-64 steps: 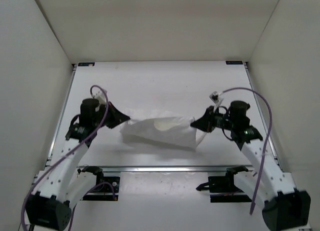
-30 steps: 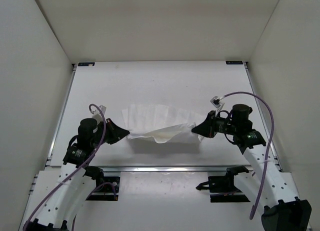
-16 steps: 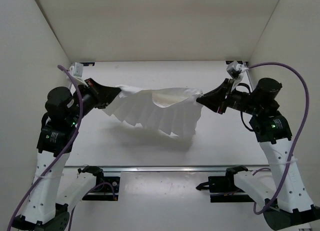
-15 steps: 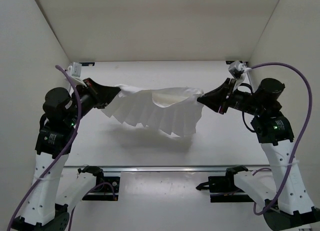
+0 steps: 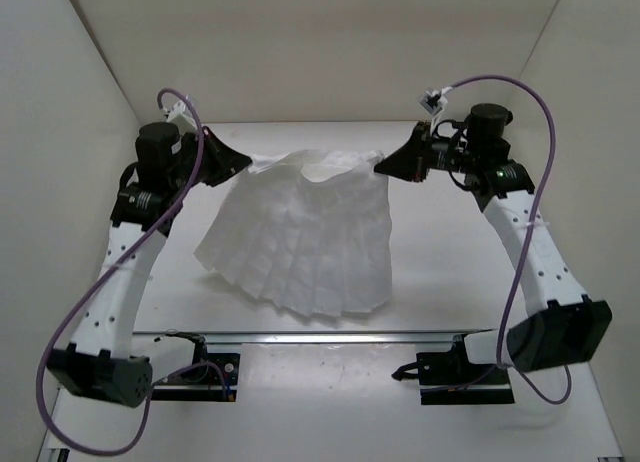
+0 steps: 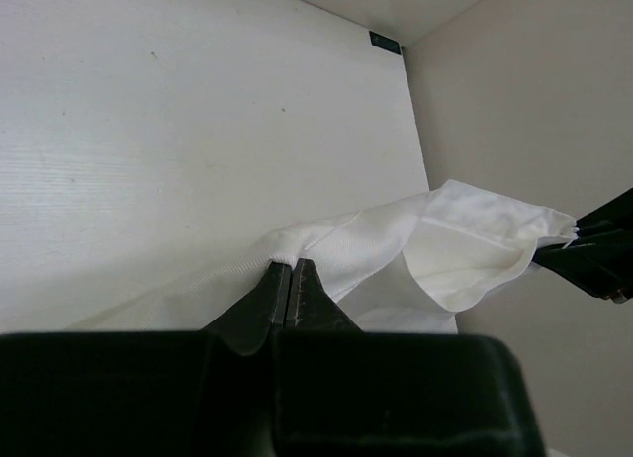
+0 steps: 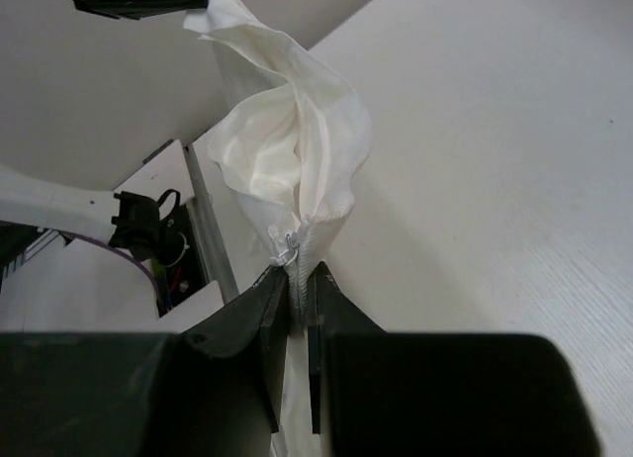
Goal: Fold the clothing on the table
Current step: Fold the skirt
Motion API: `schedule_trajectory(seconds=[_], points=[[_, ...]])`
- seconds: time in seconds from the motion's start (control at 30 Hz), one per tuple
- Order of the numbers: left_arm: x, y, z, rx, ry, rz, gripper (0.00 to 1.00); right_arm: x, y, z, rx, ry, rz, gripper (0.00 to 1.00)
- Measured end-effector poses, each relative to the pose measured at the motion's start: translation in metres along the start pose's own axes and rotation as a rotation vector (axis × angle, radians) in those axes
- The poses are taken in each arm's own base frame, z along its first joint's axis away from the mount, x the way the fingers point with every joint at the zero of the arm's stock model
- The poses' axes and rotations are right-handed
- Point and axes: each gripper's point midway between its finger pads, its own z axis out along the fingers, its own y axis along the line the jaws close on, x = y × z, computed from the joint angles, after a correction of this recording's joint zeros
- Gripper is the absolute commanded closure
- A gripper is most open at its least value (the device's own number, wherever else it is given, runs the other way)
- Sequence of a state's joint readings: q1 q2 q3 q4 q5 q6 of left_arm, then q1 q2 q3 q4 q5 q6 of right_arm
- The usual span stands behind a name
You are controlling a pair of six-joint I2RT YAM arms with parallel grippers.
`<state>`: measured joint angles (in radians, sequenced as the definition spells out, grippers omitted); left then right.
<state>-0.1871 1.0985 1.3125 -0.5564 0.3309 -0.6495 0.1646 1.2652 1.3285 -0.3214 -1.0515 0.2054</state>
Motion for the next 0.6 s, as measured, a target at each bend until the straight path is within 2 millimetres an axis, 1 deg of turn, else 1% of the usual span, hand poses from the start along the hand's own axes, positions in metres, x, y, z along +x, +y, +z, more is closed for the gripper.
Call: schedule_trajectory(seconds=[0.03, 0.07, 0.13, 0.2, 0.27, 0.33, 0.37, 0.43, 0.47, 0.53, 0.57, 0.6], points=[[-0.003, 0.005, 0.010, -0.020, 0.018, -0.003, 1.00, -0.003, -0.010, 0.004, 0.010, 0.007, 0.015, 0.99], [-0.009, 0.006, 0.016, -0.031, 0.024, -0.002, 1.00, -0.010, -0.018, 0.007, 0.019, 0.012, 0.024, 0.99], [-0.026, 0.001, 0.022, -0.030, 0.005, 0.012, 1.00, -0.036, -0.022, 0.008, 0.025, -0.011, -0.017, 1.00], [-0.045, -0.010, 0.013, -0.012, -0.047, 0.035, 1.00, -0.065, -0.016, -0.001, 0.032, -0.057, -0.086, 1.00], [-0.056, -0.023, -0.001, 0.022, -0.094, 0.060, 1.00, -0.088, -0.007, -0.015, 0.028, -0.102, -0.161, 1.00], [-0.055, -0.034, -0.013, 0.070, -0.124, 0.082, 1.00, -0.093, -0.001, -0.022, 0.013, -0.120, -0.198, 1.00], [-0.050, -0.036, -0.017, 0.086, -0.129, 0.085, 1.00, -0.089, 0.000, -0.023, 0.004, -0.121, -0.207, 1.00], [-0.031, -0.027, -0.018, 0.100, -0.128, 0.079, 1.00, -0.066, -0.007, -0.022, -0.006, -0.110, -0.187, 1.00], [-0.015, -0.015, -0.016, 0.093, -0.112, 0.064, 1.00, -0.045, -0.014, -0.020, -0.006, -0.092, -0.146, 1.00], [0.029, 0.017, -0.007, 0.056, -0.047, 0.022, 1.00, 0.002, -0.031, -0.013, 0.004, -0.050, -0.047, 1.00], [0.054, 0.036, -0.001, 0.026, -0.004, -0.002, 1.00, 0.034, -0.041, -0.009, 0.013, -0.019, 0.021, 1.00], [0.081, 0.057, 0.004, -0.009, 0.047, -0.034, 1.00, 0.071, -0.051, -0.005, 0.034, 0.018, 0.100, 1.00]])
